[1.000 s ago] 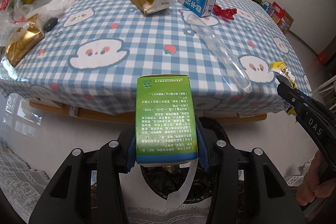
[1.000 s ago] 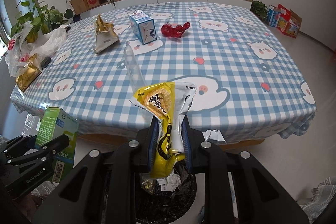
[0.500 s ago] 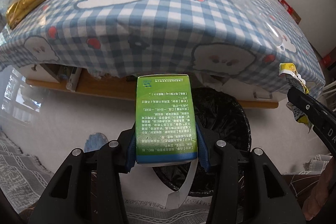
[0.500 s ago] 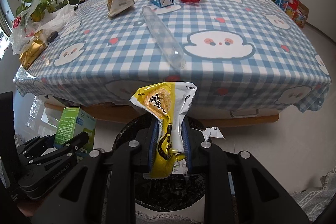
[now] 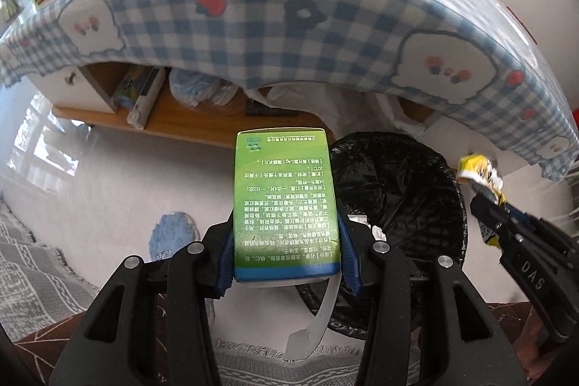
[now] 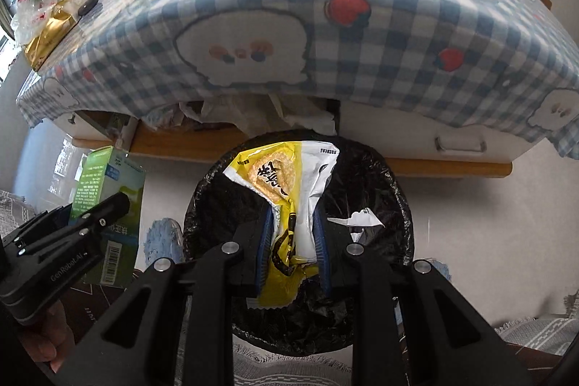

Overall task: Collect trash
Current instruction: 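Open right tool to drop the snack bag while left tool holds the green box over the bin, then open left tool to drop the green medicine box into the bin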

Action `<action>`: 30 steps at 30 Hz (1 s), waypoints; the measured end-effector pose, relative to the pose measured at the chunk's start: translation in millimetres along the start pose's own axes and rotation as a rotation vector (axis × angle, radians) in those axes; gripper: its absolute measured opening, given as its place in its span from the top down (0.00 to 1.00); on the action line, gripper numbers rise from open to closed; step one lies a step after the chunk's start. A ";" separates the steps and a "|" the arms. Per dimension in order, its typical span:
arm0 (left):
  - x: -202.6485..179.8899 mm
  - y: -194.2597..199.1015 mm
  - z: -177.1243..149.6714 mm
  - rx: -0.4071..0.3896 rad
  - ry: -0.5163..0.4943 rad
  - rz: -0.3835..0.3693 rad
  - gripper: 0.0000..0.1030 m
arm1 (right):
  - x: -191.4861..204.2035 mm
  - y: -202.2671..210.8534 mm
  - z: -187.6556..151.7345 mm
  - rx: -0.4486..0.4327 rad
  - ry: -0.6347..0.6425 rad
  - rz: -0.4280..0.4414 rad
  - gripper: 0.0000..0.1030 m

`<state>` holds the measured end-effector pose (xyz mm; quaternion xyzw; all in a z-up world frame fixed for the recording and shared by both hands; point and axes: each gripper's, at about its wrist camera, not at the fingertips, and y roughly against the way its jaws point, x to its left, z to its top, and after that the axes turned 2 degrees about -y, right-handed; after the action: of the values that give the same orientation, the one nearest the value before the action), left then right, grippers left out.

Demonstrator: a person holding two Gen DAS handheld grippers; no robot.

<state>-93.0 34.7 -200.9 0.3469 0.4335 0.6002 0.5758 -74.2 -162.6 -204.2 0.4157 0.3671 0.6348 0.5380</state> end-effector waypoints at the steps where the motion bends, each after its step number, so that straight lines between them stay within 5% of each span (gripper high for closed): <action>1: 3.5 -1.7 0.3 0.003 0.002 0.005 0.56 | 1.3 -3.6 -1.5 0.008 0.001 0.001 0.80; 12: 15.7 -5.4 -2.4 0.017 0.000 0.037 0.55 | 22.8 -27.9 -4.8 0.037 0.014 0.022 0.79; 14: 14.8 -6.5 -2.5 0.019 -0.004 0.041 0.55 | 25.6 -26.6 -4.1 0.025 0.013 0.009 0.62; 23: 3.9 -16.3 -4.4 0.040 -0.024 0.054 0.55 | 7.7 -30.9 -6.7 0.032 -0.014 -0.035 0.22; 30: -27.2 -27.0 -11.4 0.048 -0.073 0.051 0.55 | -48.8 -26.5 -11.8 0.027 -0.075 -0.101 0.08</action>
<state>-90.2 5.3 -227.9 0.3931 0.4175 0.5912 0.5671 -71.4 -207.0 -239.5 0.4275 0.3756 0.5857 0.5772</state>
